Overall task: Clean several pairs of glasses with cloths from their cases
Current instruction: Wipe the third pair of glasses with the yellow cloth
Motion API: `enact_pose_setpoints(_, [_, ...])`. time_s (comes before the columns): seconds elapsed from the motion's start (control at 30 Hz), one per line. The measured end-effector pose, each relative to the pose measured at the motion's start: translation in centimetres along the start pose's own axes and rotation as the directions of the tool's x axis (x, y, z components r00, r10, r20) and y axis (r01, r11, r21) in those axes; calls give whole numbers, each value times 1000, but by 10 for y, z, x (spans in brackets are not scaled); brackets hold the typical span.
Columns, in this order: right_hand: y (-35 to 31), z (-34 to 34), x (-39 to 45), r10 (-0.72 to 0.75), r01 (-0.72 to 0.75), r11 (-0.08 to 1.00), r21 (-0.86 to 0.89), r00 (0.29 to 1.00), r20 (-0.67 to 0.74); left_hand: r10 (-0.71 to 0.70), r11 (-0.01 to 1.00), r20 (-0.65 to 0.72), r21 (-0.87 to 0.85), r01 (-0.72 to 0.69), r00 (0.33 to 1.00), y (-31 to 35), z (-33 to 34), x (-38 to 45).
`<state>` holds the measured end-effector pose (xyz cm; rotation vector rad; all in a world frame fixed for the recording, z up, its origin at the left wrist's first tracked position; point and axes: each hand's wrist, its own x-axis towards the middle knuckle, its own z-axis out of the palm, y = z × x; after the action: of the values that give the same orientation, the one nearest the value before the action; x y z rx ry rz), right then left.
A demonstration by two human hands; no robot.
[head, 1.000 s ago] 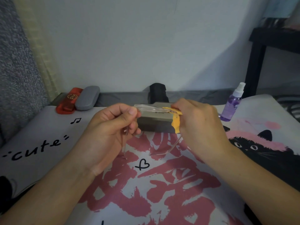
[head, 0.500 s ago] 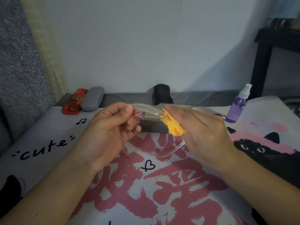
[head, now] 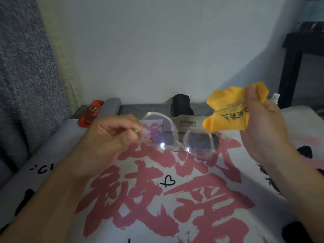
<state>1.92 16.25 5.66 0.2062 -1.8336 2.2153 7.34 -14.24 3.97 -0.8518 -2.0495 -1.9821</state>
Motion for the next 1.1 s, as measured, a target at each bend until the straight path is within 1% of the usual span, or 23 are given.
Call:
enact_pose_setpoints(0.03, [-3, -2, 1, 86, -93, 992, 81, 993, 84, 4, 999, 92, 34, -7, 996, 1, 5, 0])
enact_pose_setpoints(0.1, [-5, -3, -1, 228, -273, 951, 147, 936, 267, -37, 998, 252, 66, 21, 967, 1, 16, 0])
enact_pose_setpoints(0.17, [-4, -1, -7, 305, -374, 922, 102, 861, 407, -94, 993, 335, 94, 66, 938, 0, 23, -1])
enact_pose_setpoints(0.2, [-4, 2, -10, 328, -393, 918, 56, 829, 453, -113, 992, 350, 100, 83, 930, -2, 25, -1])
enact_pose_setpoints(0.23, [-5, 7, -14, 348, -397, 918, 5, 813, 467, -124, 990, 354, 103, 93, 927, -3, 26, -2])
enact_pose_setpoints(0.3, [-5, 18, -22, 370, -375, 923, -83, 810, 455, -136, 989, 340, 109, 104, 931, -5, 27, -2])
enact_pose_setpoints(0.37, [-4, 24, -32, 377, -335, 926, -174, 797, 472, -156, 985, 294, 116, 127, 943, -7, 29, -2])
enact_pose_setpoints(0.43, [-2, 25, -38, 362, -230, 926, -299, 760, 539, -175, 982, 245, 115, 151, 953, -10, 30, -1])
enact_pose_setpoints(0.47, [-4, 25, -40, 360, -199, 926, -321, 725, 587, -179, 981, 228, 108, 158, 957, -11, 31, -1])
enact_pose_setpoints(0.5, [-6, 24, -40, 365, -212, 928, -307, 685, 630, -179, 982, 215, 95, 162, 960, -12, 31, -1])
enact_pose_setpoints(0.53, [-9, 24, -39, 377, -265, 926, -269, 650, 659, -176, 983, 207, 83, 162, 962, -13, 31, -1])
enact_pose_setpoints(0.6, [-14, 23, -36, 389, -380, 908, -179, 604, 696, -167, 985, 221, 68, 156, 961, -13, 31, 0])
enact_pose_setpoints(0.7, [-14, 18, -33, 402, -464, 875, -137, 541, 739, -187, 982, 238, 60, 177, 953, -10, 31, 0])
enact_pose_setpoints(0.77, [-13, 16, -33, 408, -477, 869, -129, 544, 733, -201, 980, 241, 57, 193, 950, -8, 32, 0])
enact_pose_setpoints(0.83, [-12, 17, -35, 399, -420, 892, -166, 561, 726, -200, 980, 266, 61, 191, 943, -8, 33, 0])
enact_pose_setpoints(0.9, [-9, 23, -41, 390, -272, 920, -281, 572, 722, -205, 979, 281, 83, 188, 938, -10, 35, 1])
enact_pose_setpoints(0.97, [-7, 31, -47, 345, -118, 928, -355, 633, 693, -205, 978, 280, 108, 181, 938, -12, 38, 1])
enact_pose_setpoints(1.0, [-7, 35, -49, 312, -74, 932, -355, 666, 678, -199, 979, 275, 103, 177, 941, -13, 40, 0])
enact_pose_setpoints(1.03, [-8, 38, -49, 282, -57, 940, -337, 686, 671, -192, 981, 272, 87, 175, 943, -14, 41, 0])
enact_pose_setpoints(1.1, [-11, 37, -46, 256, -105, 961, -255, 682, 685, -178, 984, 269, 31, 176, 946, -15, 42, 0])
